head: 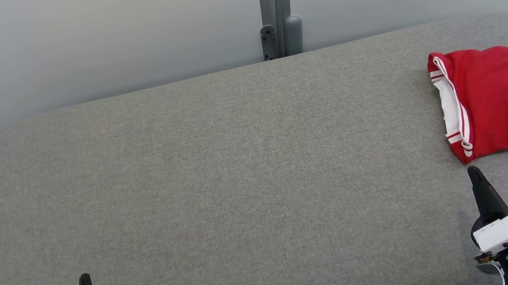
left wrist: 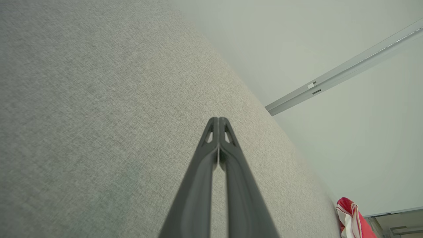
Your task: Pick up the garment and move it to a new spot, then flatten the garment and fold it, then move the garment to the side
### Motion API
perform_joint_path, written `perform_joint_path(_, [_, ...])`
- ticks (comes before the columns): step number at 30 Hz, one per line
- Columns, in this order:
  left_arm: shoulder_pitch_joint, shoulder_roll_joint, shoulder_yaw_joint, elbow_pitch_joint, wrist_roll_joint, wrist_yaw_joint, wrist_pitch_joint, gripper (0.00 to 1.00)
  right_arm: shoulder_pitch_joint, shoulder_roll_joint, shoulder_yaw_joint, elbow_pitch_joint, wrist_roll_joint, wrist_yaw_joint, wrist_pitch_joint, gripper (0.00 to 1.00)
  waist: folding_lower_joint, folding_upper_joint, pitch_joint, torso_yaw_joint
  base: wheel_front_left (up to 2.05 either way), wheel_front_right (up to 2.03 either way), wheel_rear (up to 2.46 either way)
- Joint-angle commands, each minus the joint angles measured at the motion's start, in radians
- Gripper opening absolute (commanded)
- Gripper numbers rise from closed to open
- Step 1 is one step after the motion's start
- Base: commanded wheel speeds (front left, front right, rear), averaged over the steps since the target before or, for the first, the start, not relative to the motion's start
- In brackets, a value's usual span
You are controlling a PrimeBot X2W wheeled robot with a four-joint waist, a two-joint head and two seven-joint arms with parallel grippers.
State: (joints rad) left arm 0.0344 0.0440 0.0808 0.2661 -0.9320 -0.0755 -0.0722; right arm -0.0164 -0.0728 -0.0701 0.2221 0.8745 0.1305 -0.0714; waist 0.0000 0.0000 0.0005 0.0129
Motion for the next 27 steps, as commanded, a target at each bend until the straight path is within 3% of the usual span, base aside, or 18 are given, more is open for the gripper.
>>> perform_joint_path(1, [-0.028,0.006,0.005,-0.012,-0.027,-0.006,0.006,0.0,-0.025,-0.002,-0.005,-0.007,0.033,0.0,0.007,0.0,0.0,0.0,0.0,0.0,0.0,0.0,0.0])
perform_joint_path(27, [-0.079,0.007,0.017,-0.017,-0.297,-0.027,0.08,0.0,-0.056,0.008,-0.022,0.005,0.321,0.0,0.081,0.0,0.0,0.0,0.001,-0.004,0.0,0.0,0.0])
